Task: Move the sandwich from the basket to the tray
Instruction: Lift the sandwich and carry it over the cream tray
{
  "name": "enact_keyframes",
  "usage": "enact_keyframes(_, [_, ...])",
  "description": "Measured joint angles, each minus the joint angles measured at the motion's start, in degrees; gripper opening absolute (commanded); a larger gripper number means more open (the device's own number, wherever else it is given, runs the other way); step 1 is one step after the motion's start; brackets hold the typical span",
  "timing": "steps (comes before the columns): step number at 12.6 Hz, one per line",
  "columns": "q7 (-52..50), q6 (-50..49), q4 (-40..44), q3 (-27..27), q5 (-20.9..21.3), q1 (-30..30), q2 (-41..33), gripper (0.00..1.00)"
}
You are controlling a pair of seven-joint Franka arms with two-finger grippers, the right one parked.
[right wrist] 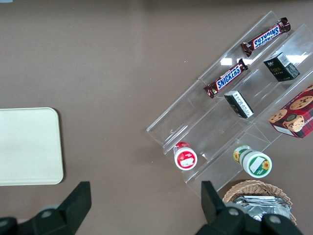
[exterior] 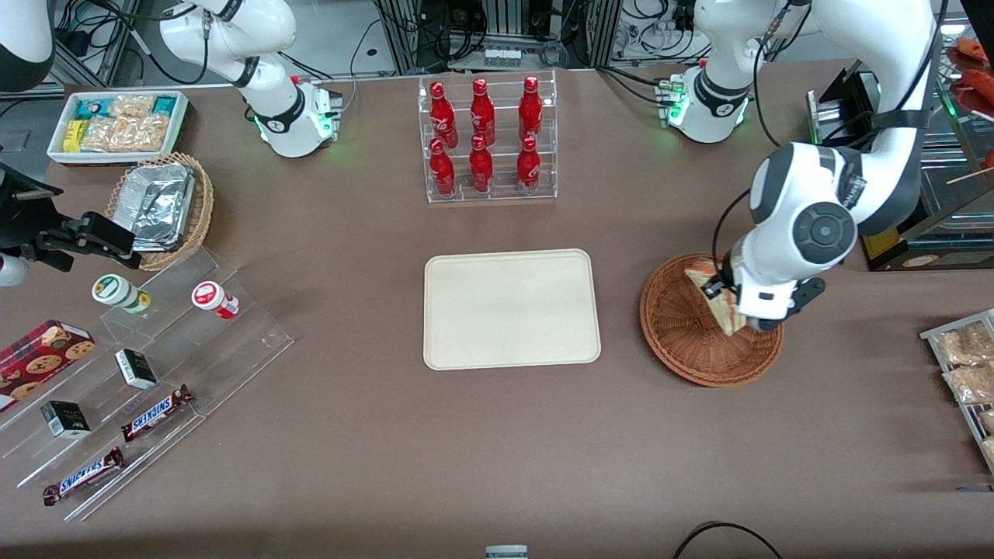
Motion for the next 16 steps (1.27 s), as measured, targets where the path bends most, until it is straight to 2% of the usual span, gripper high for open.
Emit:
enact_keyframes(4, [2.83,-0.33,7.05,-9.57,0.07,-0.54,6.91,0.05])
enact_keyframes(6, [1.24,-0.31,11.86,-12.56,1.53,-2.87,11.43,0.05])
enact_keyframes(10, [-9.61,-0.11,23.45,-13.00,6.11,-12.44,22.83,0.06])
enact_keyframes(13, [-16.03,-0.09,31.65,-12.99,9.39,-17.72,29.97,0.06])
enact_keyframes(16, [-22.24,-0.12,37.98,-12.98,14.63,-21.67,35.27,0.06])
